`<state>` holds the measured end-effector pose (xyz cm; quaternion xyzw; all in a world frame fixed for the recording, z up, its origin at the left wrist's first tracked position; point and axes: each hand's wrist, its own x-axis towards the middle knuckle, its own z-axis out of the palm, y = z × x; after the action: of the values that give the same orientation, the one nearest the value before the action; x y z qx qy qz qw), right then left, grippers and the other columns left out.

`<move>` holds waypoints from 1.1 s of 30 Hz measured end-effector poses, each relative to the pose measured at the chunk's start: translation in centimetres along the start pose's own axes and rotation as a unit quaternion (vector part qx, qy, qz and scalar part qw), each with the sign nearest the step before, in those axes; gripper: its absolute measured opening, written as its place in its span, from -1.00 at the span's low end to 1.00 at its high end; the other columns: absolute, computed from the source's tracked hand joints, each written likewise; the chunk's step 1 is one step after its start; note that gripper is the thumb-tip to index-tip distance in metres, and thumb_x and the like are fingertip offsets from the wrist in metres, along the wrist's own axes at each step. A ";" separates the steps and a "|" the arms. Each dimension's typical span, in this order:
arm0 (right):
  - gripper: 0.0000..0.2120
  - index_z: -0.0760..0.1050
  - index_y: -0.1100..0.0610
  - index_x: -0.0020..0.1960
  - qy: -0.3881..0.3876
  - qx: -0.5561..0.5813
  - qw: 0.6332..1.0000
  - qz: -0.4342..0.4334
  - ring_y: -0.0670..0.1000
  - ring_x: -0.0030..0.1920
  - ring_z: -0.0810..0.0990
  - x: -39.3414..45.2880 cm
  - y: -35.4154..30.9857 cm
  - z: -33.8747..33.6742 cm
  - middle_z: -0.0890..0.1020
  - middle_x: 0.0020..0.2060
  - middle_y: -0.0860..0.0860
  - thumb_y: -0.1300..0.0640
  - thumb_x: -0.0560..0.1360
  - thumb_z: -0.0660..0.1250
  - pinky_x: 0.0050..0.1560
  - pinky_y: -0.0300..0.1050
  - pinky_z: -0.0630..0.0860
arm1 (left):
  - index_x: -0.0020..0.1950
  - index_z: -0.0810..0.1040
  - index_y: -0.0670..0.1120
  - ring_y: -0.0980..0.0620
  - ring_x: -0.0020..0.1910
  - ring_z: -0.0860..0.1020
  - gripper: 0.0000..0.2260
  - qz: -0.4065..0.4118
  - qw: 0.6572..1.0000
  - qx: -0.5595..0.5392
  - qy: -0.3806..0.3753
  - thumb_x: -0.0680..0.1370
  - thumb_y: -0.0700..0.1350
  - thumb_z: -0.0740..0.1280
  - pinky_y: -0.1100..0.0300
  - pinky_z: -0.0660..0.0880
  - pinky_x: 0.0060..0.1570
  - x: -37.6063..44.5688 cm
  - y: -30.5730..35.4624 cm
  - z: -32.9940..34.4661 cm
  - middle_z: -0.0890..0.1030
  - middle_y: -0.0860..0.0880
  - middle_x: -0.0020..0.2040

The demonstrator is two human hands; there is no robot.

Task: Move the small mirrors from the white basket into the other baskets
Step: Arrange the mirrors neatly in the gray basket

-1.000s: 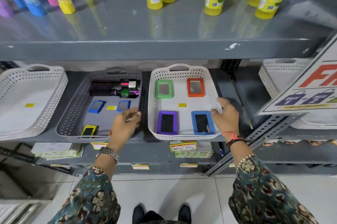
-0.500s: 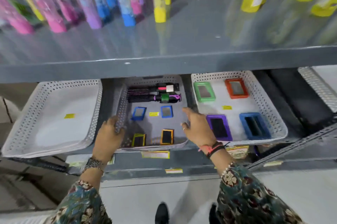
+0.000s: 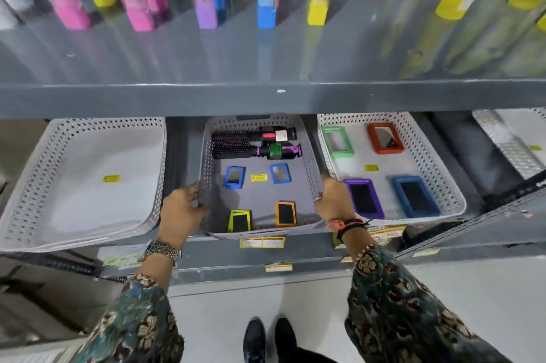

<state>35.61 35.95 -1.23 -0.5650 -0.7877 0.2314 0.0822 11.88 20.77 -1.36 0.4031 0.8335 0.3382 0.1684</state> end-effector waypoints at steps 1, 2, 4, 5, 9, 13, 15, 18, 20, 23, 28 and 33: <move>-0.75 0.52 0.29 0.07 -0.002 -0.001 1.000 -0.003 0.25 0.02 0.63 0.1 0.1 0.0 0.66 -0.02 0.26 0.37 0.40 0.26 -0.03 0.00 0.57 | 0.16 0.62 -0.14 -0.04 -0.03 0.65 -0.60 0.002 1.000 0.003 0.004 0.34 -0.37 0.43 0.24 0.44 -0.07 -0.2 0.1 0.1 0.70 -0.18 -0.05; -0.76 0.52 0.29 0.06 -0.003 -0.003 1.000 -0.004 0.25 0.02 0.63 0.1 0.2 0.1 0.66 -0.03 0.26 0.37 0.40 0.27 -0.04 -0.01 0.57 | 0.16 0.62 -0.14 -0.03 -0.03 0.64 -0.60 0.004 1.000 0.007 0.005 0.34 -0.36 0.43 0.24 0.43 -0.07 -0.3 0.3 0.1 0.70 -0.18 -0.04; -0.75 0.51 0.29 0.09 -0.008 -0.006 1.000 -0.006 0.24 0.03 0.63 0.1 0.4 0.0 0.66 -0.02 0.26 0.37 0.41 0.26 -0.04 -0.01 0.57 | 0.17 0.60 -0.15 0.05 -0.05 0.60 -0.61 -0.002 1.000 0.008 -0.005 0.36 -0.36 0.41 0.24 0.44 -0.08 -0.5 0.2 0.2 0.69 -0.17 -0.01; -0.73 0.50 0.29 0.12 -0.010 -0.006 1.000 -0.005 0.24 0.04 0.63 0.1 0.3 0.0 0.65 0.00 0.26 0.38 0.42 0.25 -0.02 -0.01 0.57 | 0.18 0.59 -0.15 0.08 -0.04 0.59 -0.61 -0.010 1.000 0.001 -0.011 0.37 -0.36 0.40 0.23 0.46 -0.06 -0.5 0.1 0.2 0.68 -0.16 0.01; -0.62 0.37 0.25 0.30 0.021 0.039 0.999 -0.023 0.24 0.03 0.60 -0.3 -0.1 -0.5 0.60 0.10 0.23 0.33 0.48 0.20 0.02 0.01 0.58 | 0.28 0.47 -0.20 -0.14 0.08 0.61 -0.60 -0.030 0.998 -0.012 0.058 0.44 -0.32 0.35 0.09 0.50 0.08 -1.1 1.2 0.5 0.62 -0.19 0.15; -0.68 0.48 0.25 0.20 0.051 0.051 0.990 -0.123 0.17 -0.02 0.60 -0.5 -1.5 -1.3 0.57 0.06 0.18 0.34 0.48 0.16 0.01 -0.05 0.54 | 0.23 0.51 -0.11 -0.03 -0.20 0.58 -0.74 0.007 0.998 -0.058 0.010 0.55 -0.16 0.28 0.19 0.48 -0.13 -2.3 5.3 2.9 0.62 -0.07 0.00; -0.78 0.54 0.28 0.03 -0.011 0.052 0.993 -0.102 0.18 -0.02 0.60 -0.1 -2.3 -0.9 0.60 -0.02 0.19 0.26 0.53 0.14 0.01 -0.04 0.55 | 0.14 0.53 -0.11 -0.02 -0.20 0.53 -0.75 -0.041 0.988 -0.099 -0.111 0.58 0.00 0.20 0.09 0.48 -0.17 -1.9 6.8 5.6 0.60 -0.08 -0.10; -0.57 0.47 0.23 -0.17 -0.190 0.080 0.978 0.015 0.15 0.00 0.56 0.2 -3.7 -0.4 0.57 -0.20 0.15 -0.05 0.62 0.02 -0.04 -0.09 0.43 | 0.02 0.55 -0.16 -0.09 -0.04 0.54 -0.54 -0.140 0.958 -0.123 -0.217 0.59 0.17 0.04 -0.04 0.47 0.11 -0.6 7.7 8.9 0.58 -0.17 -0.05; -0.40 0.47 0.21 0.15 -0.286 0.161 0.938 0.109 0.16 0.16 0.53 0.3 -4.4 -0.1 0.57 0.08 0.18 -0.23 0.58 -0.11 0.08 -0.07 0.45 | 0.26 0.49 -0.19 -0.14 0.19 0.51 -0.33 -0.200 0.937 -0.108 -0.267 0.53 0.31 -0.06 0.00 0.39 0.28 0.4 7.3 10.1 0.54 -0.18 0.22; -0.25 0.22 0.27 0.45 -0.305 0.179 0.923 0.155 0.11 0.17 0.53 0.4 -4.8 -0.3 0.32 0.44 0.22 -0.27 0.56 -0.22 0.18 -0.12 0.43 | 0.41 0.38 -0.07 -0.13 0.35 0.40 -0.13 -0.245 0.908 -0.140 -0.310 0.35 0.48 -0.14 -0.04 0.32 0.35 1.4 6.9 10.7 0.41 -0.13 0.41; -0.23 -0.04 0.14 0.54 -0.325 0.233 0.891 0.214 0.26 0.42 0.31 0.5 -4.2 -0.4 0.14 0.51 0.21 -0.34 0.51 -0.23 0.41 0.11 0.24 | 0.17 0.45 -0.23 -0.06 -0.22 0.51 -0.30 -0.289 0.869 -0.223 -0.333 0.53 0.33 -0.12 0.12 0.48 -0.20 1.2 8.7 10.0 0.54 -0.17 -0.11; -0.19 -0.06 0.15 0.54 -0.326 0.268 0.876 0.234 0.28 0.43 0.28 0.9 -3.9 -0.8 0.20 0.48 0.28 -0.38 0.49 -0.24 0.45 0.15 0.20 | -0.09 0.45 -0.24 -0.05 -0.36 0.46 -0.35 -0.315 0.851 -0.258 -0.332 0.53 0.33 -0.10 0.14 0.49 -0.24 1.3 8.4 10.5 0.46 -0.13 -0.31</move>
<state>32.33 36.00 1.13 -0.5820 -0.5225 0.6169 -0.0877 21.57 30.06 -2.94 0.1495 0.6928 0.3159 0.6308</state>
